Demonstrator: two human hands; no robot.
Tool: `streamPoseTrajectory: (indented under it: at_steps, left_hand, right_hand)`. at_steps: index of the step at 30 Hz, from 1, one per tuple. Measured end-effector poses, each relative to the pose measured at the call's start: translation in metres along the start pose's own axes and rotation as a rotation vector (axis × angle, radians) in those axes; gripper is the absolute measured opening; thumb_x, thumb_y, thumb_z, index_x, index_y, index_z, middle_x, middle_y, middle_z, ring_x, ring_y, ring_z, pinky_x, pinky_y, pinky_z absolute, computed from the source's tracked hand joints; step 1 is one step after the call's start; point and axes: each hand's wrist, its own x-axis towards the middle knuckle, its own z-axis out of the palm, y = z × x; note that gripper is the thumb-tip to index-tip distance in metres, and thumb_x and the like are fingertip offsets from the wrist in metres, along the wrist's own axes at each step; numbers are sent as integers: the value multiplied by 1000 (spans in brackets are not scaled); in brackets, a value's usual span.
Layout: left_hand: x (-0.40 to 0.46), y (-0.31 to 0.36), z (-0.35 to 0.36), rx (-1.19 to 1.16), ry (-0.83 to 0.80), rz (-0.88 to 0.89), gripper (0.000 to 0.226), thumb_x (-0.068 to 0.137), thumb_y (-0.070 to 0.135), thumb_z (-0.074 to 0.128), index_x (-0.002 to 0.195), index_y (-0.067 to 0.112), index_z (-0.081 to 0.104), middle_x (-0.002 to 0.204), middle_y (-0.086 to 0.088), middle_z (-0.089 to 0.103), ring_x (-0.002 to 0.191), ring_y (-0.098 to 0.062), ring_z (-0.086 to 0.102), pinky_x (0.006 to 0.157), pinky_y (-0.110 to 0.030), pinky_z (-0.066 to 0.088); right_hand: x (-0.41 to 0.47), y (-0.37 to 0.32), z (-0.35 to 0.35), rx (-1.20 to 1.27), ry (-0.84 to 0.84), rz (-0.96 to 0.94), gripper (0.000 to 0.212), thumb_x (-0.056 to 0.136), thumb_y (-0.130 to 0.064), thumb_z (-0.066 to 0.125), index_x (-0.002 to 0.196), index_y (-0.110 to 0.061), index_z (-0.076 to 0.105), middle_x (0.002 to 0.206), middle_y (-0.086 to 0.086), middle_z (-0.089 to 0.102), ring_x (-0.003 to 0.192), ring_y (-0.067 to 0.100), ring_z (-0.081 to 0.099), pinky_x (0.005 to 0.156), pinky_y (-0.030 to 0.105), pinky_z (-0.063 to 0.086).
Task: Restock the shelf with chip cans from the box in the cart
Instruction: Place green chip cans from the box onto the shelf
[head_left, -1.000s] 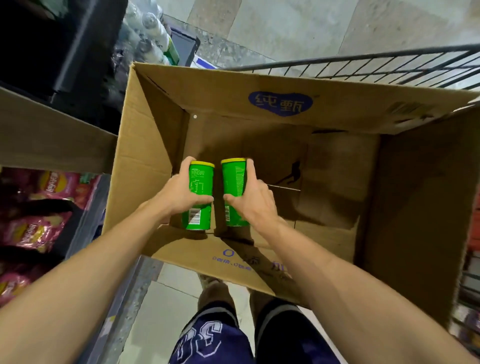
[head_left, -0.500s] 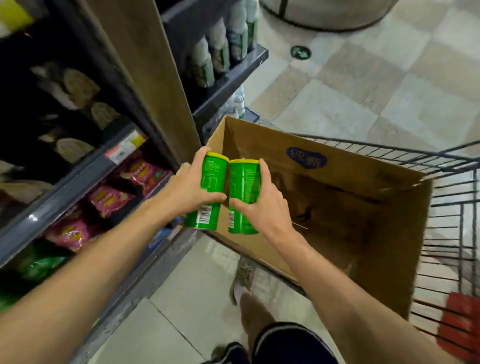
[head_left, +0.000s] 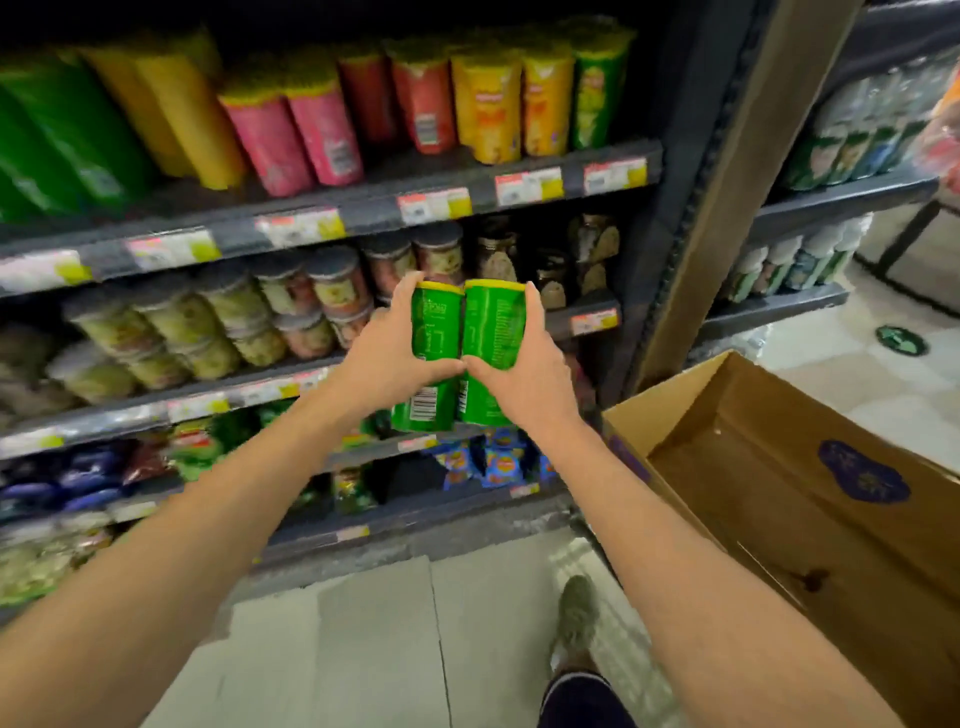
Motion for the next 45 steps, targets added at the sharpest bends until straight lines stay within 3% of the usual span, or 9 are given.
streamPoseTrajectory:
  at_steps: [3, 10, 16, 22, 29, 33, 38, 45]
  left_hand:
    - [-37, -32, -64, 27, 165, -63, 110, 75, 42, 82, 153, 29, 6, 123, -6, 53, 106, -24, 55, 84, -34, 45]
    - [-99, -94, -169, 55, 403, -205, 108, 76, 39, 82, 153, 28, 8, 127, -8, 55, 106, -21, 55, 83, -33, 42]
    - [-115, -135, -211, 67, 533, -228, 107, 76, 35, 82, 153, 26, 8, 120, 6, 49, 104, -12, 52, 86, -27, 40]
    - [-112, -178, -245, 34, 607, -234, 106, 75, 29, 84, 152, 26, 11, 116, 10, 52, 104, -10, 56, 87, -26, 45]
    - [-85, -240, -297, 61, 636, -230, 101, 77, 33, 82, 146, 38, 10, 127, 5, 54, 110, -13, 58, 93, -40, 52]
    - [-56, -270, -342, 114, 647, -183, 95, 76, 29, 83, 143, 36, 15, 124, 7, 51, 112, -16, 57, 93, -37, 50]
    - [-29, -311, -388, 128, 738, -80, 93, 72, 27, 86, 137, 39, 19, 127, 1, 51, 111, -17, 58, 92, -43, 53]
    - [-11, -356, -414, 115, 793, 12, 98, 68, 24, 89, 139, 27, 21, 130, 3, 45, 116, -9, 49, 96, -27, 45]
  right_hand:
    - [0, -66, 40, 54, -77, -136, 110, 83, -46, 75, 157, -33, -6, 145, 9, 49, 127, 30, 52, 96, 44, 48]
    - [-5, -183, 116, 107, -227, -368, 111, 84, -41, 75, 158, -30, -8, 136, 13, 54, 124, 32, 53, 91, 39, 45]
    - [3, -234, 167, 152, -316, -453, 111, 87, -41, 73, 156, -35, -14, 138, 12, 50, 122, 31, 54, 91, 43, 46]
    - [21, -268, 217, 183, -344, -525, 108, 89, -41, 70, 156, -33, -14, 143, 11, 46, 123, 29, 53, 90, 41, 46]
    - [58, -319, 279, 186, -325, -530, 109, 88, -44, 71, 153, -40, -16, 135, 13, 50, 117, 32, 56, 88, 46, 52]
    - [91, -355, 309, 193, -314, -524, 107, 90, -43, 68, 155, -36, -17, 138, 15, 49, 117, 33, 57, 85, 39, 47]
    - [119, -399, 342, 227, -237, -567, 104, 90, -42, 69, 154, -36, -13, 133, 11, 48, 115, 32, 56, 86, 42, 47]
    - [127, -425, 381, 278, -118, -579, 103, 86, -32, 73, 156, -33, -3, 137, 13, 49, 119, 29, 56, 90, 39, 47]
